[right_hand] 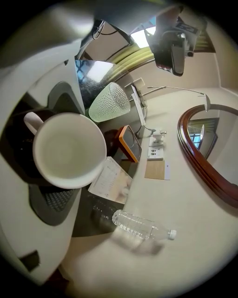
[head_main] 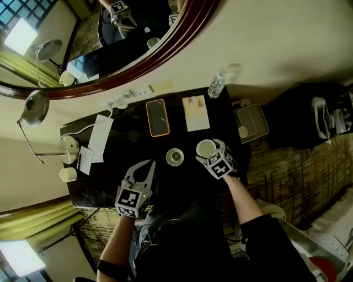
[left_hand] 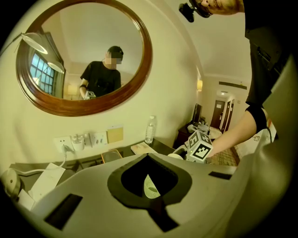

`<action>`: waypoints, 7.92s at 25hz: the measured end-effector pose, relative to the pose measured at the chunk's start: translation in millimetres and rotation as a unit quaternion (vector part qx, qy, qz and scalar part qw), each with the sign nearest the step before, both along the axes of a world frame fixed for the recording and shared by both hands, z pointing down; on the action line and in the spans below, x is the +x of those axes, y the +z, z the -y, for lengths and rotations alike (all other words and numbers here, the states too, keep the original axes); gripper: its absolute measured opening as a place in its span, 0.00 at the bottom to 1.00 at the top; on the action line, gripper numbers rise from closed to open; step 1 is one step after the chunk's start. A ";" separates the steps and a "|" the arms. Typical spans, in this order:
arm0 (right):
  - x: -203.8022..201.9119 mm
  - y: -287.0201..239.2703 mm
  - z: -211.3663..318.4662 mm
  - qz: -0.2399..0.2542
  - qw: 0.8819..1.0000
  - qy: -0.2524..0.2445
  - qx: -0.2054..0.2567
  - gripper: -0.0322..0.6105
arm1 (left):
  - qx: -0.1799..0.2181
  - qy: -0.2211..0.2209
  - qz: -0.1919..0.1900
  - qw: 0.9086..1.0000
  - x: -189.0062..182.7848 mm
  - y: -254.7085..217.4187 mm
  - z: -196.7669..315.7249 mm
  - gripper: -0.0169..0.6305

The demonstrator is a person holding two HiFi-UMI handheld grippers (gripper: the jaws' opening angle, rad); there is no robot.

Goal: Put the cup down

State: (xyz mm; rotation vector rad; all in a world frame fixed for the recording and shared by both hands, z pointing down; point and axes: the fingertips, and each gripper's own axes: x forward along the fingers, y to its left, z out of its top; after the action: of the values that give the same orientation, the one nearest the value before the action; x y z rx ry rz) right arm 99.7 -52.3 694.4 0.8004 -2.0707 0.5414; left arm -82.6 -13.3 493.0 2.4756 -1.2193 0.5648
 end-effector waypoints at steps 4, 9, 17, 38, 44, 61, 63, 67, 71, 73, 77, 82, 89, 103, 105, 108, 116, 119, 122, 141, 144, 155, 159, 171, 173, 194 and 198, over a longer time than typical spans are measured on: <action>-1.9 -0.3 0.7 0.002 1.000 -0.015 0.004 0.73 | 0.002 -0.007 0.002 1.000 -7.9 7.2 2.0 0.03; -5.2 -2.0 6.1 -0.002 0.999 -0.039 0.018 0.73 | -0.008 -0.037 -0.010 0.999 -14.2 11.2 6.7 0.03; -31.3 -41.9 33.8 0.014 0.993 -0.115 0.030 0.73 | 0.003 -0.060 -0.009 0.998 -29.7 38.7 15.0 0.03; -178.9 -63.8 179.2 0.051 0.961 -0.250 0.108 0.73 | 0.040 -0.162 -0.018 0.986 -79.8 94.6 104.1 0.03; -208.8 -52.6 195.3 0.048 0.958 -0.257 0.118 0.73 | 0.043 -0.183 -0.027 0.982 -88.2 99.8 113.7 0.03; -238.9 -36.0 209.7 0.032 0.952 -0.274 0.135 0.77 | 0.022 -0.210 -0.035 0.977 -117.0 117.4 86.9 0.03; -239.3 -36.9 211.5 0.027 0.951 -0.271 0.146 0.81 | 0.023 -0.206 -0.032 0.978 -119.3 119.0 84.1 0.03; -239.9 -45.8 216.5 0.030 0.952 -0.261 0.156 0.81 | 0.021 -0.206 -0.027 0.978 -125.4 117.1 79.4 0.03; -238.5 -64.8 213.9 0.037 0.952 -0.255 0.163 0.81 | 0.017 -0.205 -0.024 0.978 -127.6 110.1 71.9 0.03; -234.2 -78.5 208.7 0.040 0.954 -0.246 0.164 0.81 | 0.016 -0.199 -0.023 0.980 -125.6 100.8 67.5 0.03; -224.5 -115.4 187.2 0.057 0.958 -0.228 0.164 0.73 | 0.020 -0.188 -0.030 0.982 -121.9 69.5 57.6 0.03; -199.6 -162.9 146.6 0.080 0.964 -0.193 0.166 0.51 | 0.029 -0.160 -0.022 0.986 -117.5 23.9 41.7 0.03; -140.7 -208.7 97.7 0.109 0.976 -0.109 0.155 0.09 | 0.047 -0.133 -0.019 0.990 -116.0 -19.4 23.5 0.03; -48.3 -217.3 -11.4 0.131 0.980 0.011 0.148 0.06 | 0.046 -0.056 -0.026 0.997 -88.4 -38.6 -19.2 0.03; -42.9 -212.9 -16.3 0.132 0.980 0.020 0.149 0.06 | 0.050 -0.046 -0.020 0.997 -81.9 -40.5 -22.6 0.03; -39.6 -205.6 -25.2 0.131 0.981 0.031 0.139 0.06 | 0.048 -0.045 -0.022 0.998 -76.5 -39.0 -25.3 0.04; -31.9 -196.3 -34.4 0.122 0.984 0.040 0.126 0.06 | 0.053 -0.053 -0.031 0.997 -73.8 -36.8 -28.7 0.04; -30.6 -194.6 -35.6 0.122 0.984 0.040 0.122 0.06 | 0.059 -0.049 -0.028 0.997 -74.1 -33.8 -29.0 0.04; -28.3 -192.7 -37.2 0.122 0.985 0.040 0.117 0.06 | 0.054 -0.044 -0.037 0.997 -67.4 -32.4 -30.7 0.04; 10.9 -164.5 -42.9 0.120 0.985 0.068 0.101 0.06 | -0.056 0.128 0.019 0.990 35.2 32.8 -29.7 0.81; 14.0 -162.0 -44.0 0.121 0.985 0.074 0.093 0.06 | -0.073 0.140 0.031 0.987 47.0 53.7 -22.8 0.82; 13.2 -132.2 -46.0 0.125 0.988 0.070 0.060 0.06 | -0.111 0.157 0.093 0.977 74.5 125.9 3.1 0.84; 10.0 -116.4 -43.5 0.130 0.988 0.066 0.051 0.06 | -0.121 0.156 0.104 0.975 77.8 150.2 11.0 0.84; -5.7 -72.3 -44.7 0.142 0.988 0.062 0.020 0.06 | -0.112 0.170 0.104 0.973 85.8 184.1 13.6 0.65; -8.1 -68.1 -48.3 0.143 0.988 0.061 0.014 0.06 | -0.108 0.154 0.103 0.977 87.9 176.6 16.4 0.64; -89.6 -88.4 -4.4 0.155 0.987 -0.043 0.033 0.06 | -0.045 0.105 0.090 0.989 46.6 132.8 109.3 0.63; -112.4 -96.3 11.3 0.157 0.985 -0.065 0.043 0.06 | -0.048 0.085 0.091 0.991 27.6 129.4 135.0 0.63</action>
State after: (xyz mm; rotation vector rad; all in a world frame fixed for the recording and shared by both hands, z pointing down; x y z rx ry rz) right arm -12.7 -63.6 598.1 0.6548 -2.4317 0.5342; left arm -55.0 -148.3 622.4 2.5047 -1.0218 0.8893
